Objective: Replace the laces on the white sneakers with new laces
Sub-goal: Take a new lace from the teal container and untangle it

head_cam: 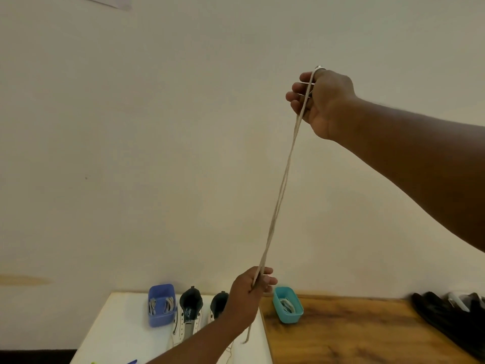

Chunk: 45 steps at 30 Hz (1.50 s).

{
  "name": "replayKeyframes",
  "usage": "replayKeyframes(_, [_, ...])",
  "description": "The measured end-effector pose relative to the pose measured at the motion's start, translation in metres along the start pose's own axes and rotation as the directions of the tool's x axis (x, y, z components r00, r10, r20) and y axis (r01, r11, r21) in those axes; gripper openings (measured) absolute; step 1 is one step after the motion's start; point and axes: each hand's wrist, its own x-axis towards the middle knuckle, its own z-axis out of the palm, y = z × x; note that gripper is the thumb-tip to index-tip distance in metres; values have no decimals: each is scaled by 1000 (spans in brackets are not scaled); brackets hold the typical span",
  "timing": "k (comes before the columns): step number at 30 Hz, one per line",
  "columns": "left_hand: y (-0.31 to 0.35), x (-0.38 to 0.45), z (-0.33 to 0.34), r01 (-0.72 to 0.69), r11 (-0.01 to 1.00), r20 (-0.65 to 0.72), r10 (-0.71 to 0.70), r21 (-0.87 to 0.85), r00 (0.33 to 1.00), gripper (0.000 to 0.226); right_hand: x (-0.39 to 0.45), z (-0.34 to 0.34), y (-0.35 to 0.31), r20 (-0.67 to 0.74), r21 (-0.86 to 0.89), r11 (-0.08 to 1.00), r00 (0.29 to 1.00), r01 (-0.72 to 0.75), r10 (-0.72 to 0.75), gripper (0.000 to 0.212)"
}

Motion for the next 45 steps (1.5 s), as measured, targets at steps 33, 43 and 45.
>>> replayKeyframes(33, [-77,-51,-100,357,815,-264,-259,456,929,21,23,-88,110,16,-685,701,966,199,-258,33])
replayKeyframes(43, [-93,-88,-110,429,874,-353,-336,230,873,9,-77,-126,300,400,-907,267,867,327,298,28])
replayKeyframes(45, [-103,-93,-111,451,855,-313,-368,257,876,9,-105,-127,344,349,-936,146,791,320,502,35])
